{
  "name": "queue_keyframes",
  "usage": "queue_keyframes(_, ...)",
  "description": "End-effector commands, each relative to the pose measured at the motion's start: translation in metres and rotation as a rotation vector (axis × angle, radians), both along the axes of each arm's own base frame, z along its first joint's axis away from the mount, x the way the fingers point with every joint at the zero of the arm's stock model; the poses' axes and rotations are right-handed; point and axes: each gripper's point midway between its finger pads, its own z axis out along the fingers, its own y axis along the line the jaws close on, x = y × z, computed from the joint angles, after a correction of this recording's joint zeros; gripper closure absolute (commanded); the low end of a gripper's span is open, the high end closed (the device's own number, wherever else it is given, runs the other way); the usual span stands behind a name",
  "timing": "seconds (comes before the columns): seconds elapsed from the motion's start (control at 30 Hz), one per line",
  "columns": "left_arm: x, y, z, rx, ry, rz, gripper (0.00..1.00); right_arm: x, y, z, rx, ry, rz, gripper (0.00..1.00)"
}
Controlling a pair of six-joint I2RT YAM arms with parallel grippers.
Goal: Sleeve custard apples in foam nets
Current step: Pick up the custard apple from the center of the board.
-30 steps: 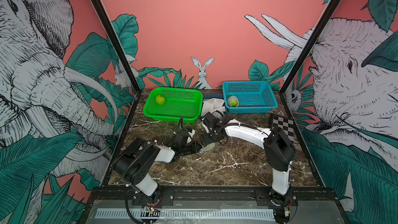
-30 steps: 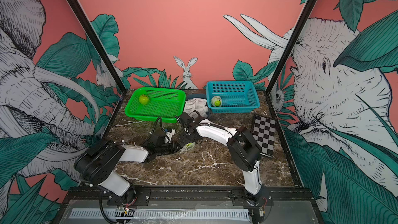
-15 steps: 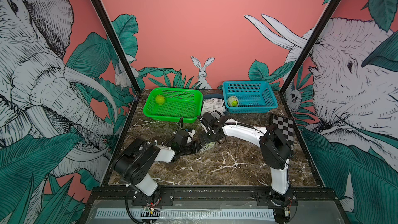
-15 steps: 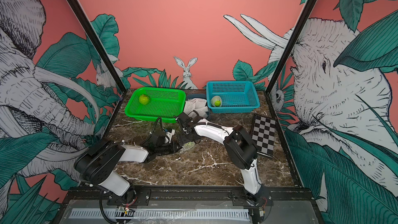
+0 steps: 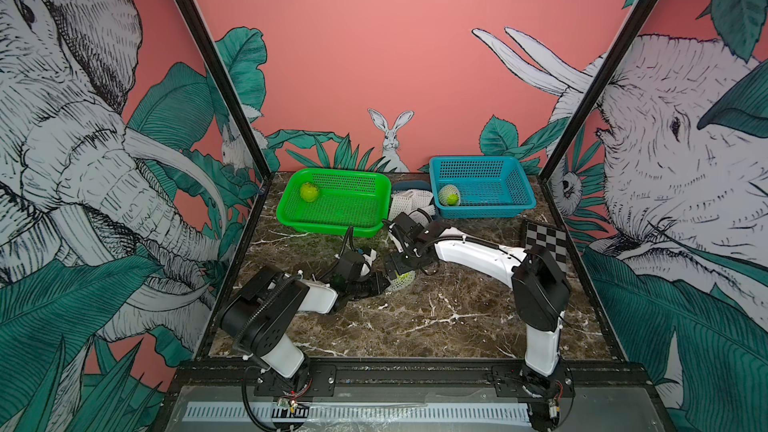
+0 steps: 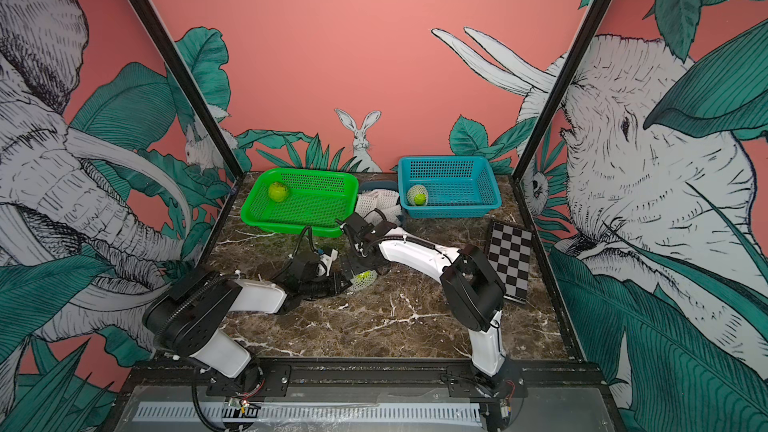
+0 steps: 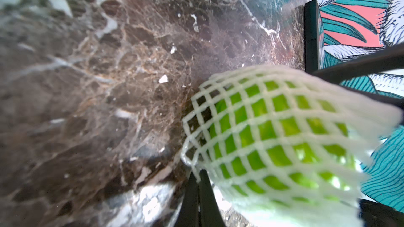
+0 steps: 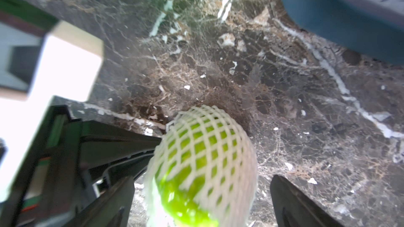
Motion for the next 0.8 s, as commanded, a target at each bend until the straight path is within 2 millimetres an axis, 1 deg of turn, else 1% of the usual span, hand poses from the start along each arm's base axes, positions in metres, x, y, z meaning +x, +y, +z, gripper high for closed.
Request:
queue_keyframes(0.0, 0.003, -0.004, 0.007, -0.019, -0.018, 0.001, 1.0, -0.004, 0.001, 0.004, -0.003, -0.005, -0.001, 0.01)
queue_keyframes(0.17, 0.004, -0.004, 0.009, -0.018, -0.021, 0.004, 1.0, -0.006, 0.003, -0.01, -0.023, 0.017, 0.0, 0.02)
queue_keyframes(0.5, 0.005, -0.004, 0.011, -0.019, -0.027, 0.007, 1.0, -0.005, 0.005, -0.031, -0.046, 0.045, 0.0, 0.1)
queue_keyframes(0.77, 0.005, -0.004, 0.013, -0.021, -0.03, 0.008, 1.0, -0.003, 0.003, -0.035, -0.054, 0.037, -0.002, 0.15)
